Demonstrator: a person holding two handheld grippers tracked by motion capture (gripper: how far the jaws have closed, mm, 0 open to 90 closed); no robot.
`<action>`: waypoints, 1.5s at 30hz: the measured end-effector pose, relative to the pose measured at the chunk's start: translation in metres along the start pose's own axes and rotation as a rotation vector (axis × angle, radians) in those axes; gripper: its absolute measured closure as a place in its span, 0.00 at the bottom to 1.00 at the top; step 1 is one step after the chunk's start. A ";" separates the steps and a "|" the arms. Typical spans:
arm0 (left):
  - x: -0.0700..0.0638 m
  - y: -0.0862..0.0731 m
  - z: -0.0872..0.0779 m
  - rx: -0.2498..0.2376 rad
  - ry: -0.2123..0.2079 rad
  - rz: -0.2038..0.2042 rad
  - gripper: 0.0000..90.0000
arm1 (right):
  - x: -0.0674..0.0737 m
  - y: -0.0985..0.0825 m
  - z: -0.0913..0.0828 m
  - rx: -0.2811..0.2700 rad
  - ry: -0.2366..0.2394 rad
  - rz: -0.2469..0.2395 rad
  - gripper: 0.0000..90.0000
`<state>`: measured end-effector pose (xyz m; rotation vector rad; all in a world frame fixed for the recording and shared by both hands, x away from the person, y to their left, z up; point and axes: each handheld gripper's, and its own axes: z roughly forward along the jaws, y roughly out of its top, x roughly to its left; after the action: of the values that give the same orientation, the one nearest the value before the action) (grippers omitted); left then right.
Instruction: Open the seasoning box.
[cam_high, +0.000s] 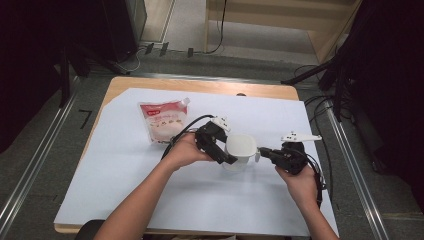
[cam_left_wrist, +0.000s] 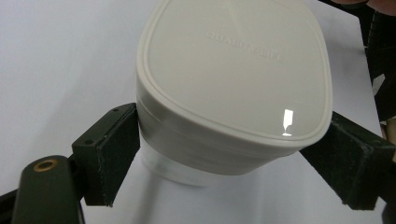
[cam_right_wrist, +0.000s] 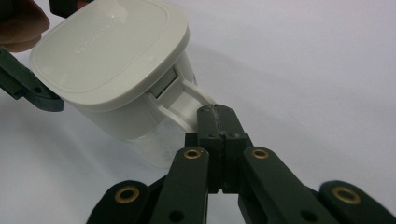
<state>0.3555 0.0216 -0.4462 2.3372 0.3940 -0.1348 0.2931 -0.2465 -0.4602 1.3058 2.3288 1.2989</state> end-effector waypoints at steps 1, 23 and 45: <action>0.000 0.000 0.000 0.000 0.001 0.001 0.17 | 0.000 0.000 0.000 0.000 0.000 -0.001 1.00; -0.001 0.006 -0.005 -0.007 0.014 0.041 0.17 | 0.002 0.000 0.000 0.002 -0.015 -0.012 1.00; -0.007 0.012 -0.007 0.017 0.043 0.064 0.18 | 0.004 0.000 0.000 -0.004 -0.021 -0.023 1.00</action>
<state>0.3524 0.0166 -0.4322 2.3698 0.3402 -0.0576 0.2905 -0.2438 -0.4591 1.2810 2.3197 1.2761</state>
